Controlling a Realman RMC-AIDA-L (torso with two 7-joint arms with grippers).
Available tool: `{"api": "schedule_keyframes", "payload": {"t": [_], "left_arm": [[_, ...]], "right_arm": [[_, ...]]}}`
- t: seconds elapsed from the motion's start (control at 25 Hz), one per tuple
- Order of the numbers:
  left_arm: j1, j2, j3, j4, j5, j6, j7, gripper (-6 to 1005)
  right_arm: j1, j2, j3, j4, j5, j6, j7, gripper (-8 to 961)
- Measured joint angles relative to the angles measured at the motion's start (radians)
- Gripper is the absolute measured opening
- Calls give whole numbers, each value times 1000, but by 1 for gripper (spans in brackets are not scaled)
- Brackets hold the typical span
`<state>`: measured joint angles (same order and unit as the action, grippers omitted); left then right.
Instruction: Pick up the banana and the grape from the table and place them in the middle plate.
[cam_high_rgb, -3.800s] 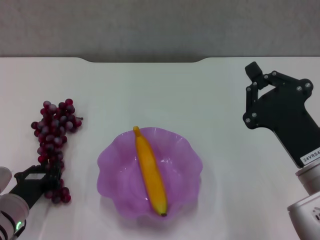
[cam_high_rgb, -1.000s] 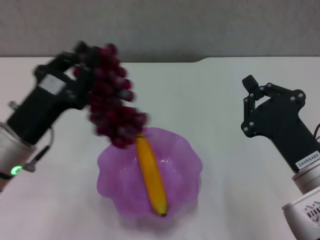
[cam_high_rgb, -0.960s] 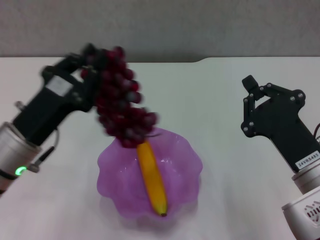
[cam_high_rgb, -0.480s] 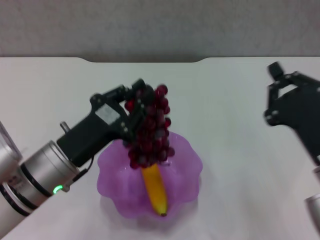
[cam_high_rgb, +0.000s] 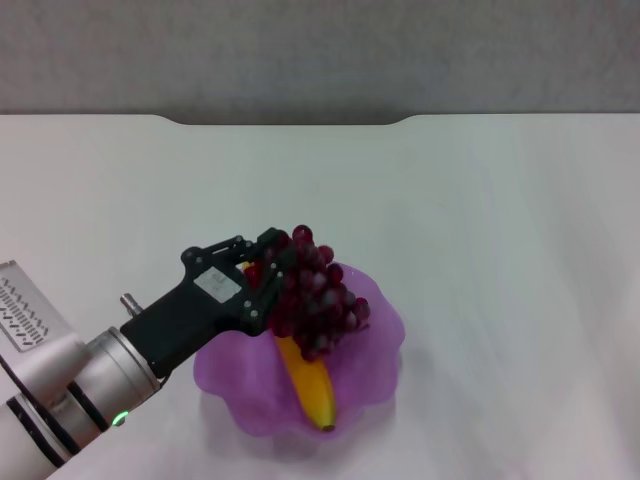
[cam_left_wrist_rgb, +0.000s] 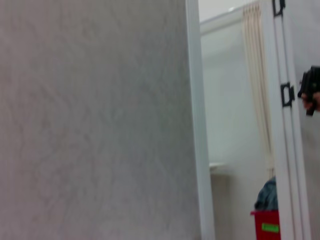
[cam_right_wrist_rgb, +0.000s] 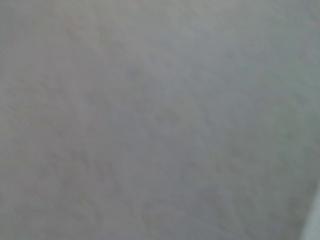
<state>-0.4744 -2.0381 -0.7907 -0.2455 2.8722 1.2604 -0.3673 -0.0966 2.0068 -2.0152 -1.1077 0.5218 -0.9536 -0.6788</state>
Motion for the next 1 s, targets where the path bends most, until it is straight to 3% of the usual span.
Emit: {"api": "schedule_keyframes", "payload": {"t": [0.36, 0.68, 1.0], "left_arm": [[17, -2, -5, -5, -1, -74, 17, 219], [49, -6, -11, -17, -25, -227, 18, 236], [90, -1, -31, -59, -27, -248, 17, 393]], "right_arm": [[-26, -1, 45, 2, 88, -1, -40, -1], [-26, -2, 38, 4, 92, -1, -41, -1], [-26, -2, 38, 16, 96, -1, -41, -1]]}}
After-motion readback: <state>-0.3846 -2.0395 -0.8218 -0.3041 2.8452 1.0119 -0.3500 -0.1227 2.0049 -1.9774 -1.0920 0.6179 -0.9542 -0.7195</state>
